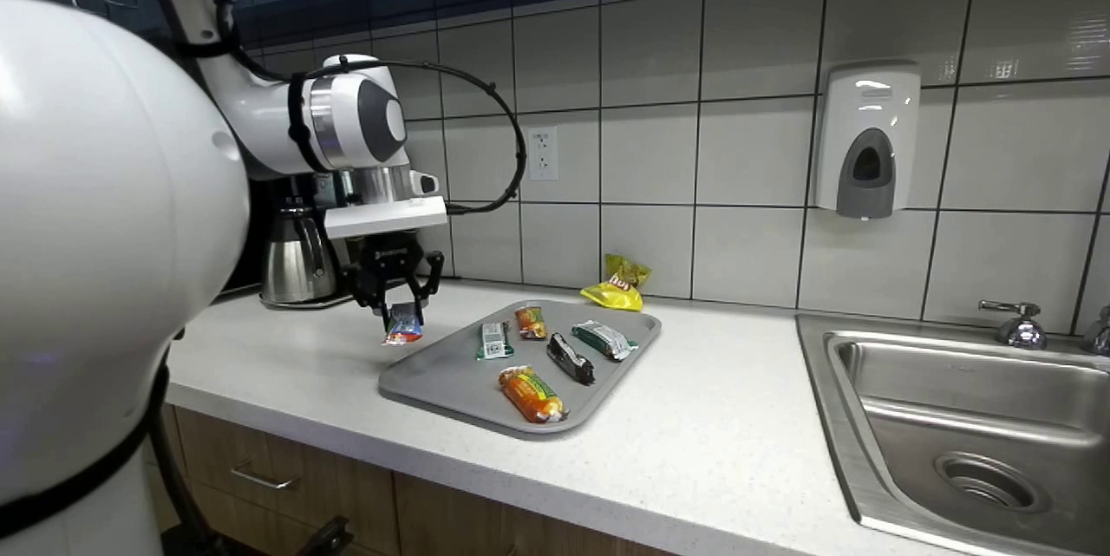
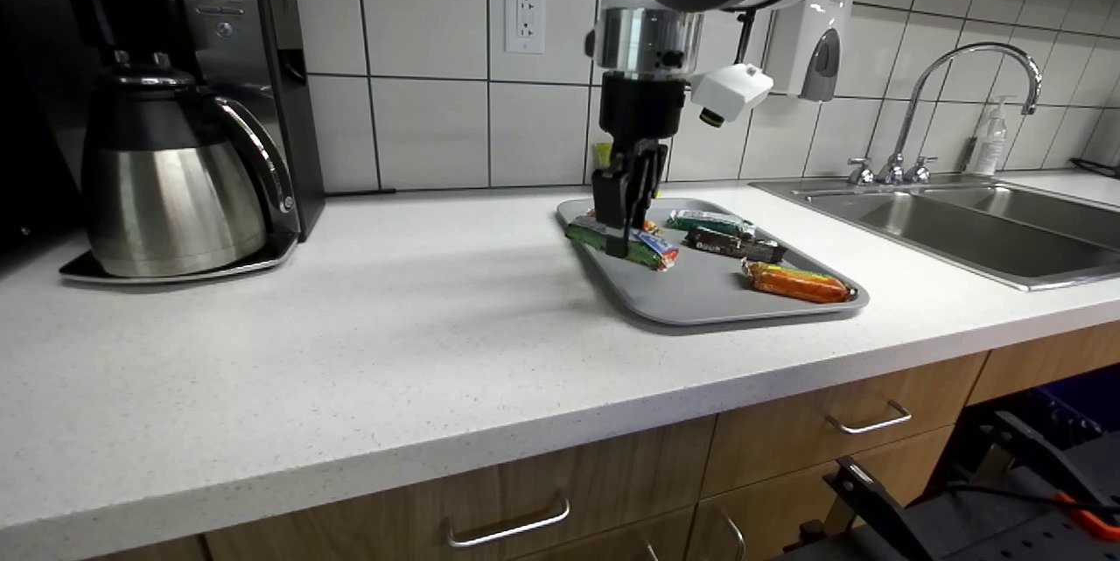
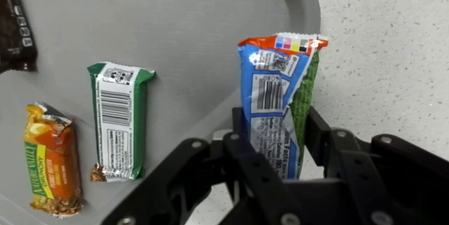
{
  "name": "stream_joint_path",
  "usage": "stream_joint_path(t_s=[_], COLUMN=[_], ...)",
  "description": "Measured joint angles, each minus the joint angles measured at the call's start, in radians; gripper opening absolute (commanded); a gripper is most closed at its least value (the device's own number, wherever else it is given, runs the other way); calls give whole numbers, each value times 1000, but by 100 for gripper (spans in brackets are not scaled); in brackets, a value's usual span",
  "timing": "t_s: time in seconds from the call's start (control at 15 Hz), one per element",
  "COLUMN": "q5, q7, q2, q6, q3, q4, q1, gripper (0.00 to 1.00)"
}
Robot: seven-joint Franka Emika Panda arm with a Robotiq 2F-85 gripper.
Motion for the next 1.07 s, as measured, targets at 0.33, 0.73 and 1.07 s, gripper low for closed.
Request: stream_joint_path(t_s=[0.33,0.73,1.07], q5=[-26,-47,-47], q7=[57,102,112], q2=[-4,-4,5], q6=[0,0,0], q3=[-25,-51,-64], q4=[-27,-47,-58], q1=[-21,-46,-56], gripper=[19,19,19])
